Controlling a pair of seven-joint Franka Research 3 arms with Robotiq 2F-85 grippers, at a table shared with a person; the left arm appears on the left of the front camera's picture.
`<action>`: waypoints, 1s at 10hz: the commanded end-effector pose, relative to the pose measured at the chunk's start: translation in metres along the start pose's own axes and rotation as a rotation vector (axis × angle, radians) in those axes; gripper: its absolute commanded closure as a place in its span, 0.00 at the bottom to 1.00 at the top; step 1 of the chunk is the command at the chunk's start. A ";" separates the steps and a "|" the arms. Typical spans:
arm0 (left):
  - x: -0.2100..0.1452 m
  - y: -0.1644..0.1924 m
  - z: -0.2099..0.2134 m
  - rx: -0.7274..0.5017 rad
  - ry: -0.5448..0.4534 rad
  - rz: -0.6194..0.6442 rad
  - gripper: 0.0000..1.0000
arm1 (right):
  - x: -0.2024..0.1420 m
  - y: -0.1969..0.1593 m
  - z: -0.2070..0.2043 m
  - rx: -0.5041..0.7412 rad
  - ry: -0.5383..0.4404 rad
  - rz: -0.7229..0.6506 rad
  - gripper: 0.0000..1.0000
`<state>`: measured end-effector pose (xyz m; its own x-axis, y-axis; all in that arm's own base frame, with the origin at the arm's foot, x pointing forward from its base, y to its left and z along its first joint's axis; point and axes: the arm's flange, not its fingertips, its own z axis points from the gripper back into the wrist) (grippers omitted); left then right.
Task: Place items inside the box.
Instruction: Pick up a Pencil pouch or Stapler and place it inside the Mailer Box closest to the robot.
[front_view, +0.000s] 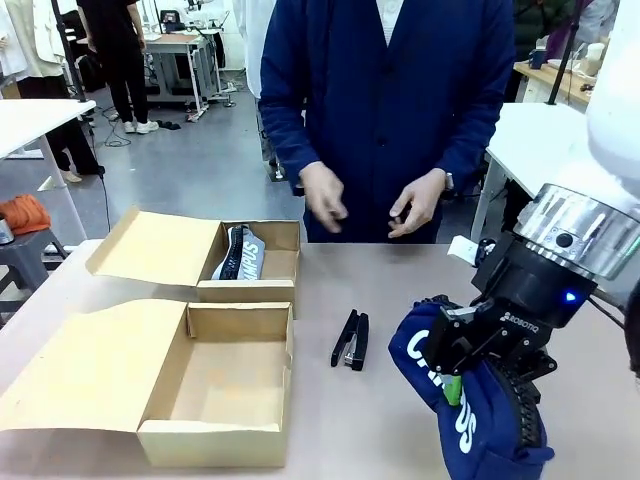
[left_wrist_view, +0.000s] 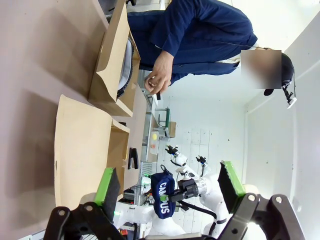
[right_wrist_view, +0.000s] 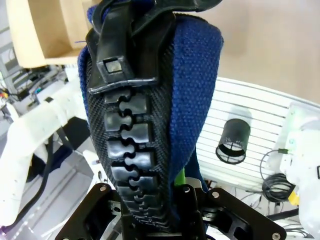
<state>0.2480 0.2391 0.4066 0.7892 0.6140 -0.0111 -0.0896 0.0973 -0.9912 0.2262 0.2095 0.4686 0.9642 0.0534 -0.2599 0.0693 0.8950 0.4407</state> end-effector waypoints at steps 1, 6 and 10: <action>-0.002 -0.001 -0.001 -0.014 0.002 -0.018 0.00 | 0.014 0.020 -0.004 0.016 -0.079 -0.057 0.93; -0.002 -0.001 -0.001 -0.014 0.002 -0.018 0.00 | 0.092 0.154 -0.050 0.135 -0.238 -0.078 0.93; -0.002 -0.001 -0.001 -0.014 0.002 -0.018 0.00 | 0.089 0.174 -0.073 0.119 -0.158 -0.036 0.93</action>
<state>0.2481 0.2392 0.4063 0.7893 0.6139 -0.0122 -0.0906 0.0968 -0.9912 0.3100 0.4056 0.4533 0.9865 -0.0475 -0.1565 0.1255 0.8339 0.5375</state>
